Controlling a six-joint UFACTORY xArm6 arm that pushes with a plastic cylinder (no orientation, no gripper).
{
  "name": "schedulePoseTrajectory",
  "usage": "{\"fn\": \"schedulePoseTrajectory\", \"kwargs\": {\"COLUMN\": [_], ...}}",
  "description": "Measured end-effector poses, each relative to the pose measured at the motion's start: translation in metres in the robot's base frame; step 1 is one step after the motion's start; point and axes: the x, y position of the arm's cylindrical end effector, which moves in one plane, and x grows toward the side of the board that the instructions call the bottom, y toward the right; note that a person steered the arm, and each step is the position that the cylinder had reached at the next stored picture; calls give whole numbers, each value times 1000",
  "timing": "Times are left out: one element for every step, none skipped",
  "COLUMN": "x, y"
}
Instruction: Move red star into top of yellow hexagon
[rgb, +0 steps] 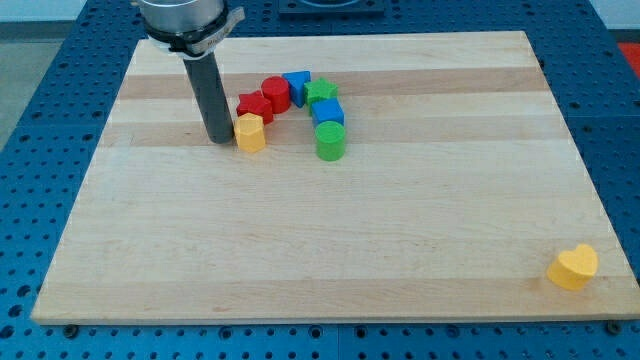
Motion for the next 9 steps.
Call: {"fn": "schedulePoseTrajectory", "kwargs": {"x": [0, -3, -16, -28, -28, -28, -28, -28, -32], "y": [-13, -18, -18, -18, -17, -15, -14, -16, -19]}}
